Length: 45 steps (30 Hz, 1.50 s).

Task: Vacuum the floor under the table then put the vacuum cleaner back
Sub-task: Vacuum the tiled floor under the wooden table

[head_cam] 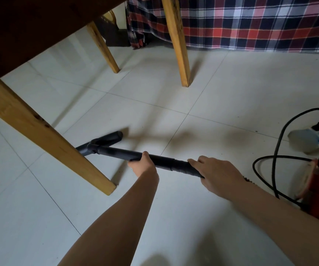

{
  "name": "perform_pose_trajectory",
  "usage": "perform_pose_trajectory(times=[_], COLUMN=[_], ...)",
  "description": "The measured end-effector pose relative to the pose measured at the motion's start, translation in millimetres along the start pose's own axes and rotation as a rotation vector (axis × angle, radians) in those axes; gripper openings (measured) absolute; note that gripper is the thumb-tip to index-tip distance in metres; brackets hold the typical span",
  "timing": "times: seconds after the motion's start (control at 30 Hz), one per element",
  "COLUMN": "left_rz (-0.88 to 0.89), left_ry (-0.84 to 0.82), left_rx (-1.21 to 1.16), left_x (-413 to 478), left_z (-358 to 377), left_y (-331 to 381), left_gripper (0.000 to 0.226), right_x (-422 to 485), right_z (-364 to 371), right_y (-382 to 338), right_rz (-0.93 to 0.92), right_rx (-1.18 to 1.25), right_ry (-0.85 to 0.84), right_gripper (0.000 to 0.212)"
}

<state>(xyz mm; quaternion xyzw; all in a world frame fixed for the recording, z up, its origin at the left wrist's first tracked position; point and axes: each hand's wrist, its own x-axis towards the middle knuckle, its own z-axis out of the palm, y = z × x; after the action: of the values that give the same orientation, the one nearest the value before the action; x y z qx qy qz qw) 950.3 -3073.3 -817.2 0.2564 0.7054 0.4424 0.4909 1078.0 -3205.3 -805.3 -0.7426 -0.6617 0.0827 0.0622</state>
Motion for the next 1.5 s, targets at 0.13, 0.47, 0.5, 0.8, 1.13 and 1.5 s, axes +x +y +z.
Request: perform_pose_trajectory(times=[0.13, 0.47, 0.5, 0.8, 1.13, 1.5], left_rz=[0.012, 0.023, 0.018, 0.018, 0.054, 0.052], left_ry=[0.006, 0.025, 0.026, -0.032, -0.108, -0.133], left_rx=[0.0, 0.071, 0.073, 0.07, 0.079, 0.078], left_x=[25, 79, 84, 111, 145, 141], left_z=[1, 13, 15, 34, 65, 78], left_y=[12, 37, 39, 66, 91, 80], left_gripper=[0.046, 0.061, 0.061, 0.052, 0.039, 0.046], right_x=[20, 67, 72, 115, 163, 161], right_z=[3, 13, 13, 14, 13, 28], right_y=[-20, -57, -59, -67, -66, -52], right_rz=[-0.001, 0.035, 0.037, 0.05, 0.059, 0.128], right_rx=[-0.022, 0.051, 0.057, 0.047, 0.035, 0.041], right_ry=[0.008, 0.0, 0.003, 0.043, 0.103, 0.085], right_gripper=[0.044, 0.05, 0.052, 0.05, 0.05, 0.049])
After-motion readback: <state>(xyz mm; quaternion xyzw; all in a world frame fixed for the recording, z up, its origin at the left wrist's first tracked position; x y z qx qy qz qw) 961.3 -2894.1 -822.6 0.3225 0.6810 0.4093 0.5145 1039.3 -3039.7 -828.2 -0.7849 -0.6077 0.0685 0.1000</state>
